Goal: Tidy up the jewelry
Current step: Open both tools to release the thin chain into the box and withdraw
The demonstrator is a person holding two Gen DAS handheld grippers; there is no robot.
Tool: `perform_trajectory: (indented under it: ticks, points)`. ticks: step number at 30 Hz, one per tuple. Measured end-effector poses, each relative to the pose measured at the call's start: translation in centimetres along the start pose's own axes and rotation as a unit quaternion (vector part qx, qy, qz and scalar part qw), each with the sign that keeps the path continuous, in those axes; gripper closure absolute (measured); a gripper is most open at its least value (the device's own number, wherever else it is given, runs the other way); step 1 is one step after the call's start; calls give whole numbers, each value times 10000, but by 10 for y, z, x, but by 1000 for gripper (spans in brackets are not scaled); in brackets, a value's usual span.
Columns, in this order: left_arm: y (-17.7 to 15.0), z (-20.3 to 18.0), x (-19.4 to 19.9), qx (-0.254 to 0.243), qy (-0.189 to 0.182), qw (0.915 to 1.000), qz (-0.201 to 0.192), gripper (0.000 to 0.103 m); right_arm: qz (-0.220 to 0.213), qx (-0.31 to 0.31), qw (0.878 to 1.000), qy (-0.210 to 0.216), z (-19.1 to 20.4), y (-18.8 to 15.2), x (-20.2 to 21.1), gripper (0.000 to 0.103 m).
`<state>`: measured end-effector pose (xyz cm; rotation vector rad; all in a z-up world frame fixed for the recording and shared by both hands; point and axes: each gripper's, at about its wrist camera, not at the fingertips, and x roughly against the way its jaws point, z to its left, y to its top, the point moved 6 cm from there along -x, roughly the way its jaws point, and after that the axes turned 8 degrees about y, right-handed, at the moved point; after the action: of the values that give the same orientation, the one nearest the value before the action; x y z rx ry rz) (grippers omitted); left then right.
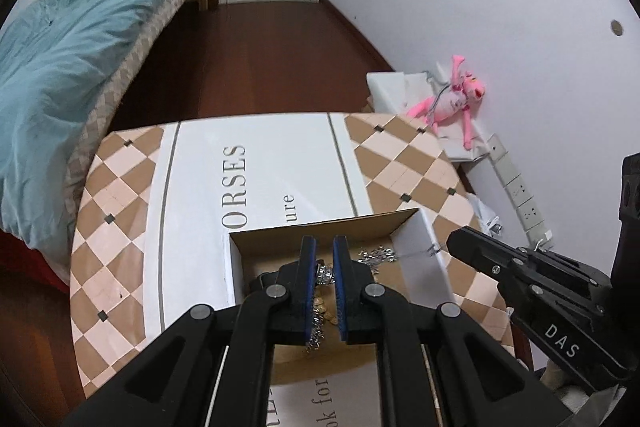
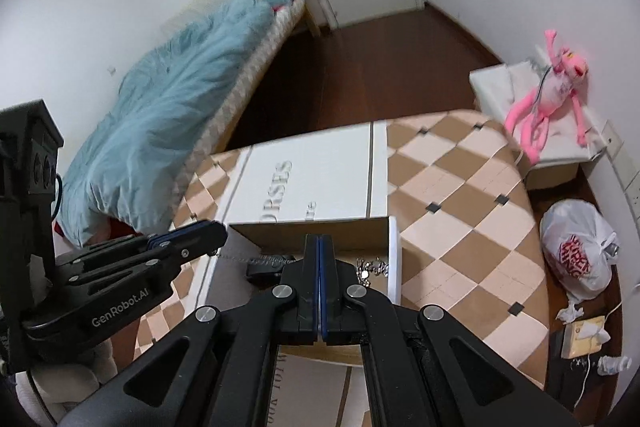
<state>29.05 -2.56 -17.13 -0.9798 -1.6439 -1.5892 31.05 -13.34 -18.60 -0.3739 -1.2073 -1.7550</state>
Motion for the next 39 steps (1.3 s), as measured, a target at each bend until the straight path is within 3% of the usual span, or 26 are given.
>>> perform_trajectory:
  ticks: [4,6,8,9,10,11,12,13,14,18,22,25,32,39]
  points:
    - [-6,8,-22,47,327,9985,437,92,727,-119,9972,-158,-12,-10,-26,103]
    - [-9,13,-24,85,457,9979,442,92,876,-47,9956,-326,-15,-17,-32,103]
    - [-12,19,-23,87,772,9961,424,80,964,-16,9939,-529,-19,-23,-34,102]
    - [-14,24,-22,98,931,9948,392,51,953,11,9934,-645,-20,-25,-33,100]
    - [-15,27,-21,130,1024,9940,371,13,938,58,9926,-770,-22,-27,-31,87]
    - [-17,31,-18,184,1116,9931,301,6,917,82,9928,-767,-22,-28,-29,71]
    - [-19,34,-14,212,1175,9925,243,5,894,98,9926,-814,-22,-29,-27,64]
    - [-20,37,-13,215,1246,9917,230,5,869,164,9904,-1065,-23,-30,-25,39]
    - [-23,40,-12,222,1376,9900,234,5,840,202,9894,-1163,-23,-31,-22,21]
    - [-34,48,-7,272,1605,9865,174,4,797,240,9858,-1456,-26,-36,-13,18]
    - [-43,48,-2,304,1693,9851,80,2,826,354,9783,-1869,-28,-44,-7,5]
    - [-48,45,1,339,1656,9856,94,2,786,419,9740,-2081,-28,-48,-2,5]
    - [-52,41,26,500,1548,9867,-33,2,504,454,9731,-2203,-16,-48,29,4]
    - [-55,29,88,473,1376,9881,-491,2,-7,432,9744,-2205,13,-49,91,4]
